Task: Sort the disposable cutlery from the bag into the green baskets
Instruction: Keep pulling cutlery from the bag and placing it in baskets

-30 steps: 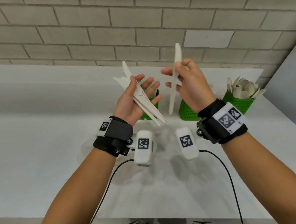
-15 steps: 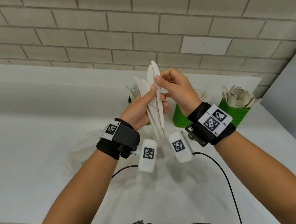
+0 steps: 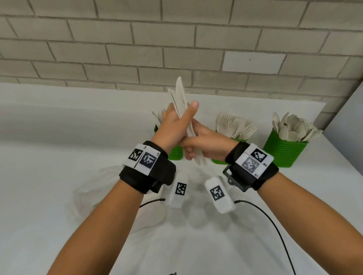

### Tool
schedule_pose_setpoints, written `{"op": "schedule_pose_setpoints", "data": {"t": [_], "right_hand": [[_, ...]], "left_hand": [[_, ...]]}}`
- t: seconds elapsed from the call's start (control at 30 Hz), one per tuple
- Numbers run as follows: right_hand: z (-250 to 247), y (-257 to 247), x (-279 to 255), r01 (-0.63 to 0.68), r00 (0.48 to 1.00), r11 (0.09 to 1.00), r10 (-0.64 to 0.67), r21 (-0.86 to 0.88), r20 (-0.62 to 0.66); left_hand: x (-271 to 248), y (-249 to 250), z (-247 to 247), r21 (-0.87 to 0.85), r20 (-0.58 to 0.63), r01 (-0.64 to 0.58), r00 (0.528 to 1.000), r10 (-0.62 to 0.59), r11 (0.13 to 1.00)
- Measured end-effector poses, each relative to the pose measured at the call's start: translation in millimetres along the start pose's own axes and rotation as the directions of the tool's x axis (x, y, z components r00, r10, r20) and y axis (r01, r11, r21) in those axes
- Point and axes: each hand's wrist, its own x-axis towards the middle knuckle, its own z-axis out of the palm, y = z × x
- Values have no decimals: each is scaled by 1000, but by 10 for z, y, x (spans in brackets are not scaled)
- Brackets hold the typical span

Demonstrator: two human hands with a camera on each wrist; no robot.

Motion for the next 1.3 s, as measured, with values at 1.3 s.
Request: {"op": "schedule_pose_setpoints", "data": {"t": [1.3], "right_hand": [[-150, -346, 690, 136, 906, 986, -163, -97, -390]], "left_hand": [[314, -315, -748, -158, 154, 415, 907, -393, 896]]}}
